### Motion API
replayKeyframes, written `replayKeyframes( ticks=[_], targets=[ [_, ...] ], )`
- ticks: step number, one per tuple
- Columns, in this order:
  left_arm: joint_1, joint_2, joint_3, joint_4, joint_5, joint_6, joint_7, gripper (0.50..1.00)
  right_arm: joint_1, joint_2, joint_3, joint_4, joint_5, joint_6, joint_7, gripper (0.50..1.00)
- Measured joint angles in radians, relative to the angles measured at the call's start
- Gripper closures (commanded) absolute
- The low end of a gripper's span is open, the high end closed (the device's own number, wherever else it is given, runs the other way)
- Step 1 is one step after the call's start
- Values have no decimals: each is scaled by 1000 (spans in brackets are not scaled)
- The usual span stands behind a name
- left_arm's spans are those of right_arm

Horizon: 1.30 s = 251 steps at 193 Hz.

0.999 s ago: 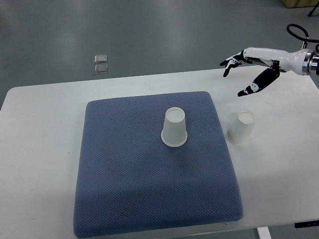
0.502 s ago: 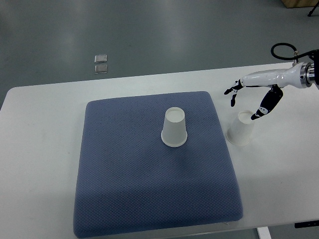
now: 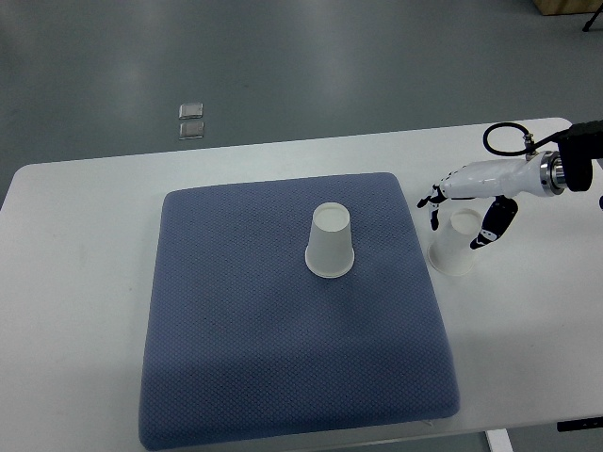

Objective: Stack paper cups
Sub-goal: 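Close the right hand fingers around the white paper cup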

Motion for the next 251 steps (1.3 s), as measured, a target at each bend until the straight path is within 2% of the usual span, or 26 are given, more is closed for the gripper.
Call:
replayKeyframes(
  ticks=[122,251],
  targets=[
    [-1,0,0,0,0,0,0,500,-75,65,-5,-138,-65,-131,7,603],
    [0,0,0,0,0,0,0,500,-120,102,-7,-210,-106,-196,12,611]
  ],
)
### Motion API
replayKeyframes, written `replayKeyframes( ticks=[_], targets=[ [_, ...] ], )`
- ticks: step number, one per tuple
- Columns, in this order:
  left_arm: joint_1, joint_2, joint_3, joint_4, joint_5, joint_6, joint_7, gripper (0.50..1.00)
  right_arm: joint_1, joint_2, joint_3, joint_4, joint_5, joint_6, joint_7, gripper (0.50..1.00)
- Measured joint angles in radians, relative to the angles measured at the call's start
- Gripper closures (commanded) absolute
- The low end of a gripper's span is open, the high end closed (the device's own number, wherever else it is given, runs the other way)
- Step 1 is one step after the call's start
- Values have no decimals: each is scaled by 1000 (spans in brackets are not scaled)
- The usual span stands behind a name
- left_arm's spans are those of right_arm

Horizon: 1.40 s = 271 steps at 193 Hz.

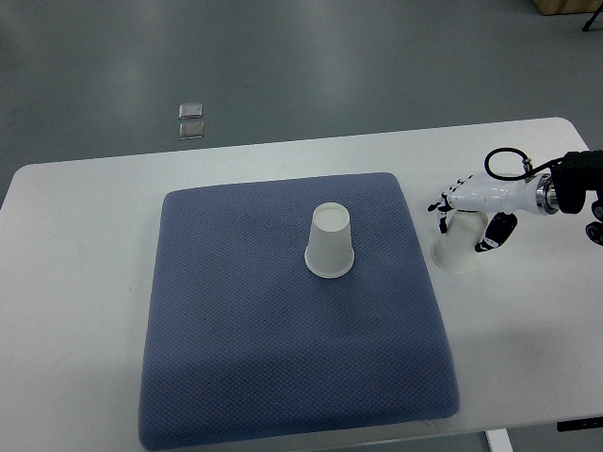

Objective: Stack paper cups
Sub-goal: 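Close the right hand fingers around the white paper cup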

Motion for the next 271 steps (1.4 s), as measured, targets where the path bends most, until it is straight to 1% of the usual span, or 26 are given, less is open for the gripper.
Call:
replayKeyframes(
  ticks=[58,74,108,141,203,220,226,227,228,229,230,233,235,244,266,271],
  targets=[
    [0,0,0,0,0,0,0,500,-7,4,-16,-2,-5,-6,0,615],
    [0,0,0,0,0,0,0,500,-8,6,-28,-2,-6,-10,1,605],
    [0,0,0,0,0,0,0,500,-8,5,-30,-2,3,-11,21,599],
    [0,0,0,0,0,0,0,500,-6,0,-31,-6,1,-13,25,599],
    [0,0,0,0,0,0,0,500,-11,8,-31,-30,-2,-41,25,603],
    [0,0,0,0,0,0,0,500,-12,12,-33,-32,-4,-50,25,630],
    [0,0,0,0,0,0,0,500,-12,13,-34,-33,-6,-51,25,650],
    [0,0,0,0,0,0,0,500,-12,13,-35,-33,-6,-51,25,662],
    [0,0,0,0,0,0,0,500,-12,13,-35,-33,-6,-52,25,662],
    [0,0,0,0,0,0,0,500,-12,13,-35,-33,-6,-52,25,674],
    [0,0,0,0,0,0,0,500,-12,13,-36,-33,-6,-52,25,675],
    [0,0,0,0,0,0,0,500,-12,13,-37,-33,-7,-52,25,697],
    [0,0,0,0,0,0,0,500,-13,13,-38,-33,-7,-52,25,697],
    [0,0,1,0,0,0,0,500,-12,13,-45,-33,-9,-53,27,726],
    [0,0,1,0,0,0,0,500,-11,14,-61,-33,-17,-54,32,744],
    [0,0,1,0,0,0,0,500,-11,14,-62,-33,-17,-54,32,760]
  ],
)
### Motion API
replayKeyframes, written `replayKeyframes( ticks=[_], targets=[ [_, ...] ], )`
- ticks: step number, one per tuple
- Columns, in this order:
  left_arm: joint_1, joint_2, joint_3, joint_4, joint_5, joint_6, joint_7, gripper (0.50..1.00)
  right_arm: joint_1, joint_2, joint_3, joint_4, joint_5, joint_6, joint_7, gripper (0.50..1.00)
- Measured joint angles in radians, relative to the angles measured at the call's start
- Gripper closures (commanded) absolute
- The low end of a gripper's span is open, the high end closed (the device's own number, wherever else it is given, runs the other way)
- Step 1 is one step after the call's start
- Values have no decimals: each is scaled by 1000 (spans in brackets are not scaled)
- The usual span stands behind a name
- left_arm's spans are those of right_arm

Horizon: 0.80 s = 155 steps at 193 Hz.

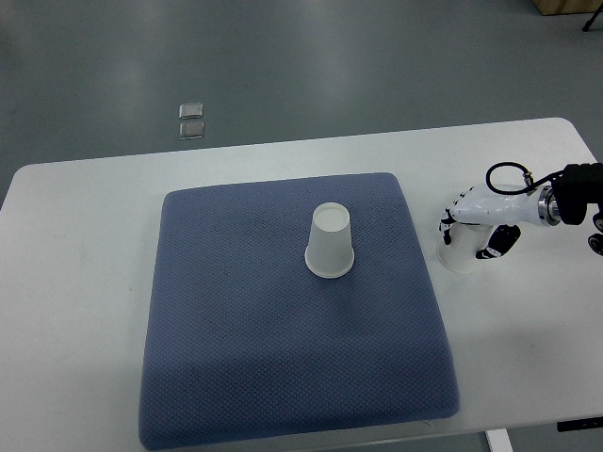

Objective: Stack paper cups
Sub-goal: 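Close the right hand fingers around the white paper cup, then lift the cup with the right hand toward the cup on the pad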

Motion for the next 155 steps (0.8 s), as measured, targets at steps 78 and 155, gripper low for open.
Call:
replayKeyframes(
  ticks=[78,155],
  targets=[
    [1,0,0,0,0,0,0,500,1,0,-2,0,-1,1,1,965],
    [0,0,0,0,0,0,0,500,16,-2,0,-5,0,7,5,985]
  ],
)
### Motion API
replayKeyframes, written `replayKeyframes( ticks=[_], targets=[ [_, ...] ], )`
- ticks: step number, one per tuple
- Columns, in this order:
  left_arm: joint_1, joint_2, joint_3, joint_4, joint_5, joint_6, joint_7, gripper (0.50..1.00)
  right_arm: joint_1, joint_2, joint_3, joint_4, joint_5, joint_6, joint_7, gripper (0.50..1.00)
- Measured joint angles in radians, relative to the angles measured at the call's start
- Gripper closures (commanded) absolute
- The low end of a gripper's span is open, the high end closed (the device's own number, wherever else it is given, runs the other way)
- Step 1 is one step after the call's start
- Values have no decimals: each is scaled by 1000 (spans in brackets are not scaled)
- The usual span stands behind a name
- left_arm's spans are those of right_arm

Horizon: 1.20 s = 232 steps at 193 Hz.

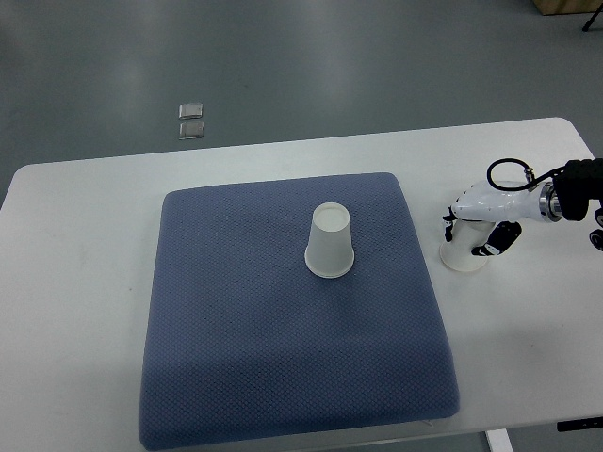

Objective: Stack paper cups
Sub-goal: 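Lift the cup with the right hand toward the cup on the pad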

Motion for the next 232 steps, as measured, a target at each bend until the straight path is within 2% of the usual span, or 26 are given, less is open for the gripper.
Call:
replayKeyframes(
  ticks=[66,157,232],
  targets=[
    [0,0,0,0,0,0,0,500,79,-14,3,12,11,26,21,985],
    [0,0,0,0,0,0,0,500,325,-45,12,128,27,189,38,981],
    [0,0,0,0,0,0,0,500,442,19,49,198,62,308,48,979]
  ],
)
